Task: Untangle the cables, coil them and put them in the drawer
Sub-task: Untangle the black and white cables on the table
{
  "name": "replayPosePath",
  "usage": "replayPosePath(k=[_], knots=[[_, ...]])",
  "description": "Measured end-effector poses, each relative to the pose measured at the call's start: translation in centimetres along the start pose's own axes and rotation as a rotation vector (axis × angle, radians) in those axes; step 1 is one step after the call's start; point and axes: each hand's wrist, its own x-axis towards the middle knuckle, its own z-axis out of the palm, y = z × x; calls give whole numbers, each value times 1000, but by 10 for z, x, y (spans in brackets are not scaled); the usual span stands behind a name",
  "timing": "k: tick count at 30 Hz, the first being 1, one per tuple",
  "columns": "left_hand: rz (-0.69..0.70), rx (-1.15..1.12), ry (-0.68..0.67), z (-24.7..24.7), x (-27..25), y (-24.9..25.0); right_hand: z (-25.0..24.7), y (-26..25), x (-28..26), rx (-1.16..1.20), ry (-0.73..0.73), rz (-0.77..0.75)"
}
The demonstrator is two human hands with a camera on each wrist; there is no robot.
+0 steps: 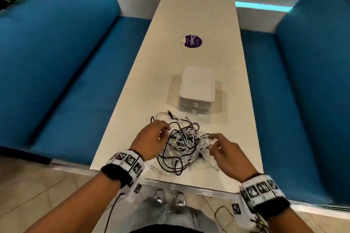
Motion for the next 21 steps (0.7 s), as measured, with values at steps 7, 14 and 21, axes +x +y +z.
replayPosePath(k=[7,14,21], knots=[[15,119,-117,26,33,15,15,-9,89,-283,44,-27],[235,273,-142,46,40,31,30,-14,125,-351,-66,24],[45,288,-149,57,50,31,12,-4,127,-267,-9,-47]])
